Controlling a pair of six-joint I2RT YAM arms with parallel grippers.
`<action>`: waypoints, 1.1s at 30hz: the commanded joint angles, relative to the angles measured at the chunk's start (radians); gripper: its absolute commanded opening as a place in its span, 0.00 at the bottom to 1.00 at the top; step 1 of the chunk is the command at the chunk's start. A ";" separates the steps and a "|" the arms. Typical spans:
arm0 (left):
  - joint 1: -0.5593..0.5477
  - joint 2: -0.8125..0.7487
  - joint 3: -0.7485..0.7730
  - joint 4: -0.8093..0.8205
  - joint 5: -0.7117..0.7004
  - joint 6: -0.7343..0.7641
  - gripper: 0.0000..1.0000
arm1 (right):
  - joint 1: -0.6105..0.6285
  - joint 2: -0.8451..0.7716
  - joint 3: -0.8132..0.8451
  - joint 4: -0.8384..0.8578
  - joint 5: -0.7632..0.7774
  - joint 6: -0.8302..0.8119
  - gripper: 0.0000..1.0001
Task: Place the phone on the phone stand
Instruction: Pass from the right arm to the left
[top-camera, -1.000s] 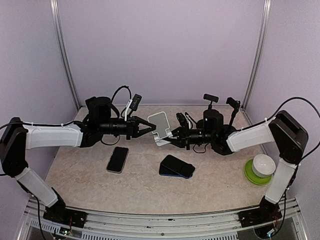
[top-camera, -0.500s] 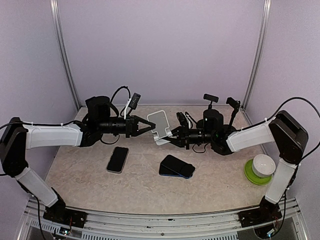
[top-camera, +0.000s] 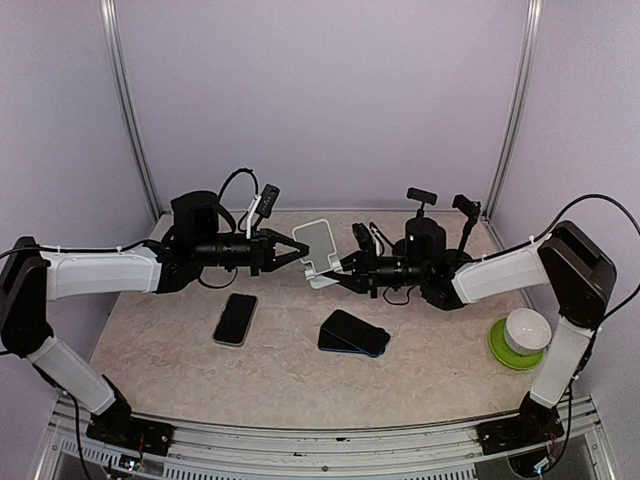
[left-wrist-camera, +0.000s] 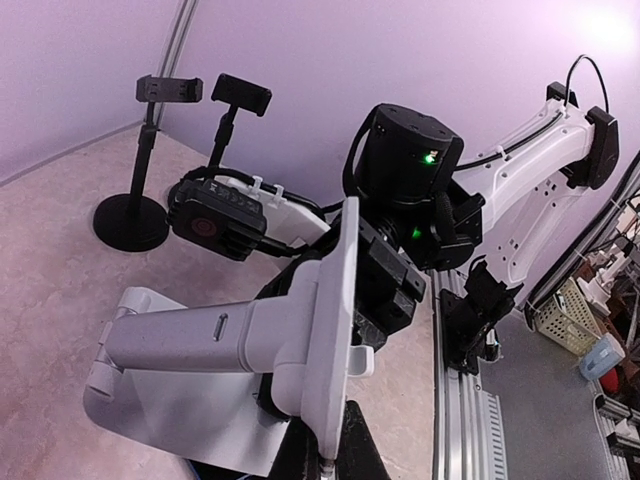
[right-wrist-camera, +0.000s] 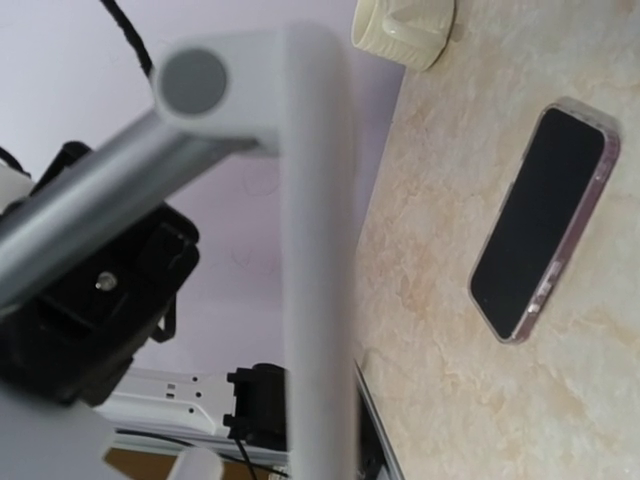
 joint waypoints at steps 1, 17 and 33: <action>0.040 -0.057 0.042 0.072 -0.154 0.042 0.00 | 0.011 -0.008 0.001 -0.001 -0.062 -0.020 0.00; 0.049 -0.068 0.020 0.171 -0.202 -0.021 0.00 | 0.019 0.025 -0.028 0.037 -0.046 0.009 0.00; 0.082 -0.059 0.042 0.176 -0.236 -0.111 0.00 | 0.027 0.021 -0.034 -0.002 -0.028 -0.129 0.00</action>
